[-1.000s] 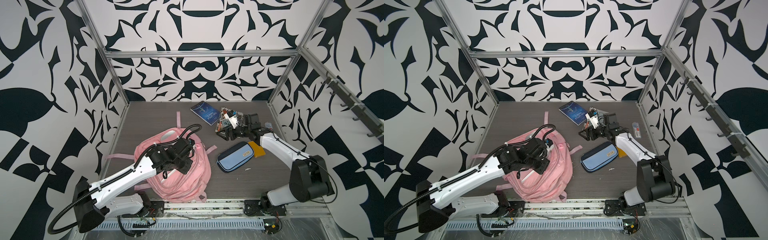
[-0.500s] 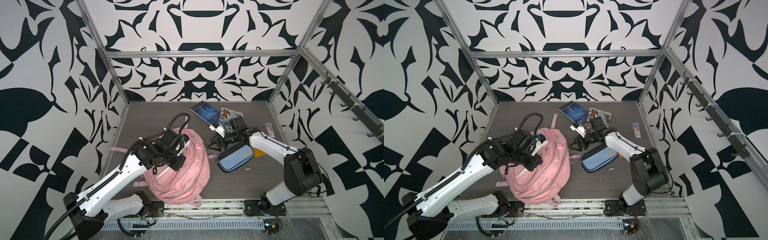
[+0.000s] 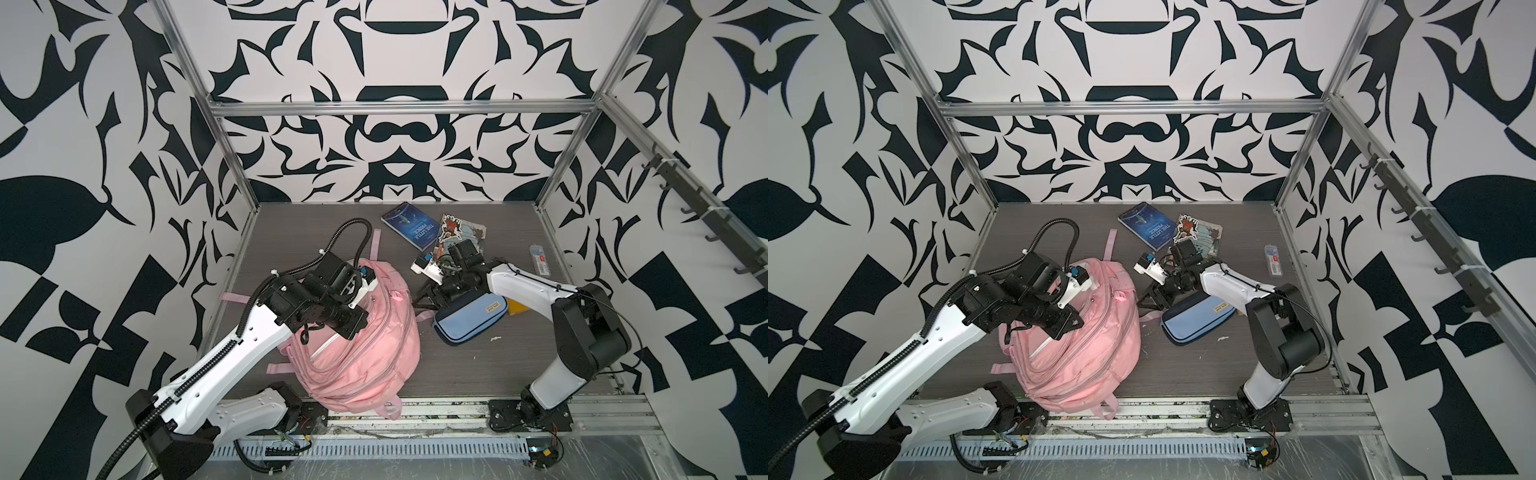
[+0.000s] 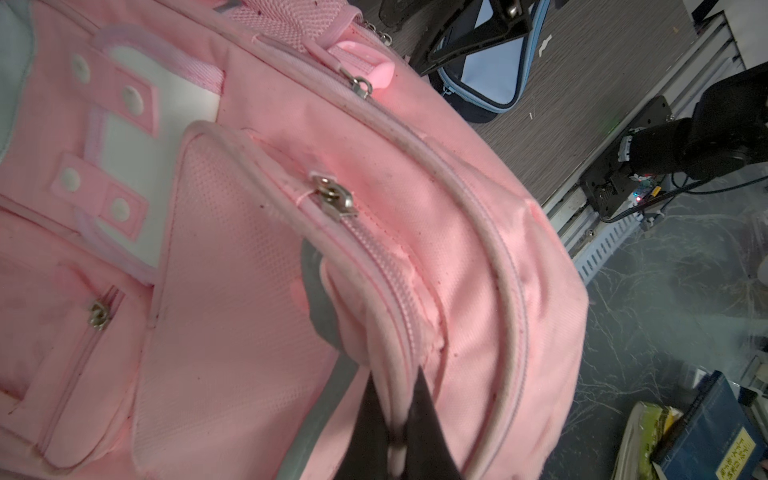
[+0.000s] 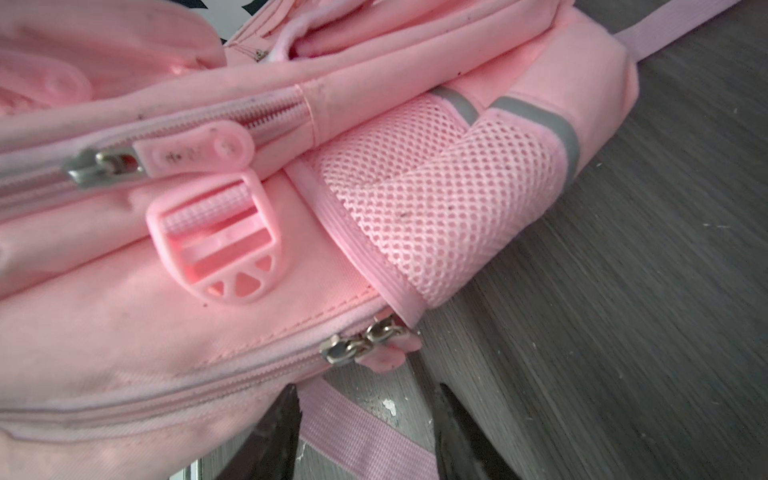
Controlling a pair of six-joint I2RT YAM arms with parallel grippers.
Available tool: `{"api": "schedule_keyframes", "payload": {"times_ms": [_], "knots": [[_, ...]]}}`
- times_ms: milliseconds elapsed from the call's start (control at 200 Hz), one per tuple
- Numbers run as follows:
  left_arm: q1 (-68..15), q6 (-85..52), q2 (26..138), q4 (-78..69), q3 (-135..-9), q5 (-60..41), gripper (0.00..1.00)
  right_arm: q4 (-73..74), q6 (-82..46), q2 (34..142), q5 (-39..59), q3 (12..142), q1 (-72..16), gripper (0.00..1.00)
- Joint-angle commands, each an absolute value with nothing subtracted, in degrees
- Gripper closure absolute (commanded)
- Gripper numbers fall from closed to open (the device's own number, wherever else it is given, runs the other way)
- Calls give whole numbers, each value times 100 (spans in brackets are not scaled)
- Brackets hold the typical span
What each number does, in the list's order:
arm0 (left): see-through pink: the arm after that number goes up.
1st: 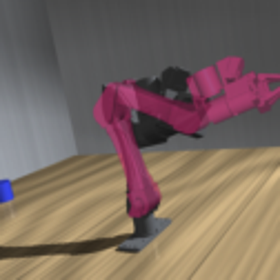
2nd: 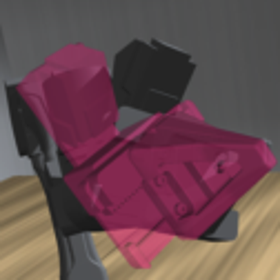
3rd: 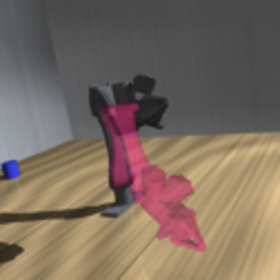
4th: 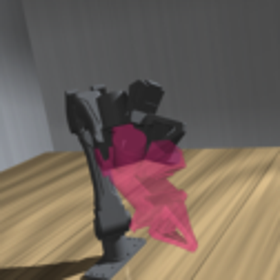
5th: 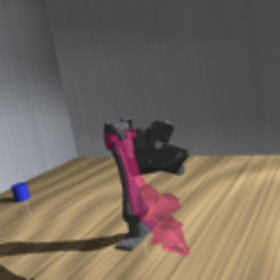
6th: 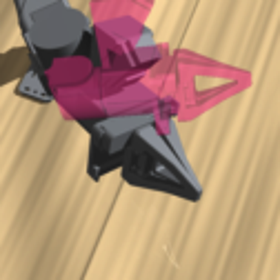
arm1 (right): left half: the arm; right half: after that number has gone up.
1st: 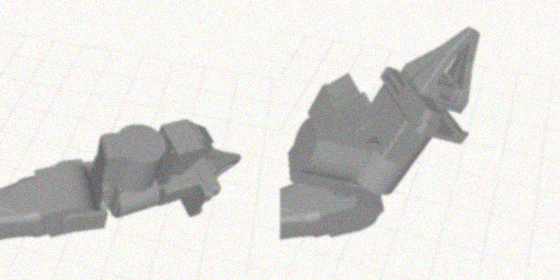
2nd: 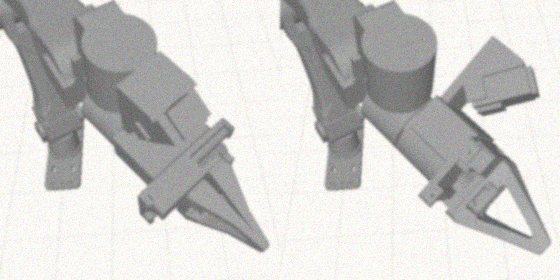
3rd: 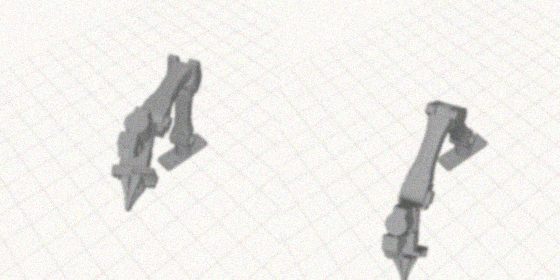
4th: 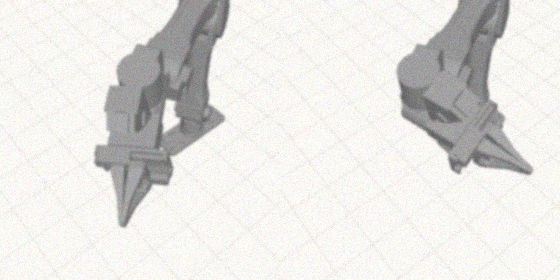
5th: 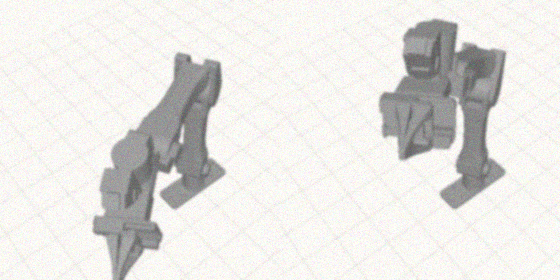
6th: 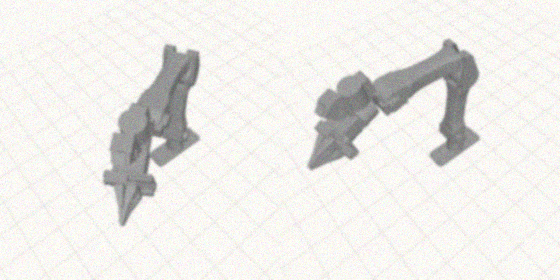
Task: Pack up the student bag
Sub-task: 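Grasp the backpack's side zipper with the right gripper while the left holds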
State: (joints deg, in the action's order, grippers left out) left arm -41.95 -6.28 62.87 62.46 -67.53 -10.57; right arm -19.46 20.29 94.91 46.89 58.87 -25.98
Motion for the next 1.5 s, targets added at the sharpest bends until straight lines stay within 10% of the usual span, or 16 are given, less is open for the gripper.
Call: {"api": "schedule_keyframes", "payload": {"times_ms": [0,815,1280,1495], "knots": [[-4142,-500,6248,6201,-7021,-1402,100,-1951,2188,9482,4643,5994,-2593,48],[-4043,-501,6381,6161,-6996,-1847,100,-1324,1987,9956,4411,6136,-2903,60],[-3916,-554,6312,6073,-6766,-1838,100,-1078,2013,9710,3847,5846,-2909,100],[-3707,-527,6250,5982,-6612,-1870,100,-1117,2074,9409,3360,5722,-2896,100]]}}
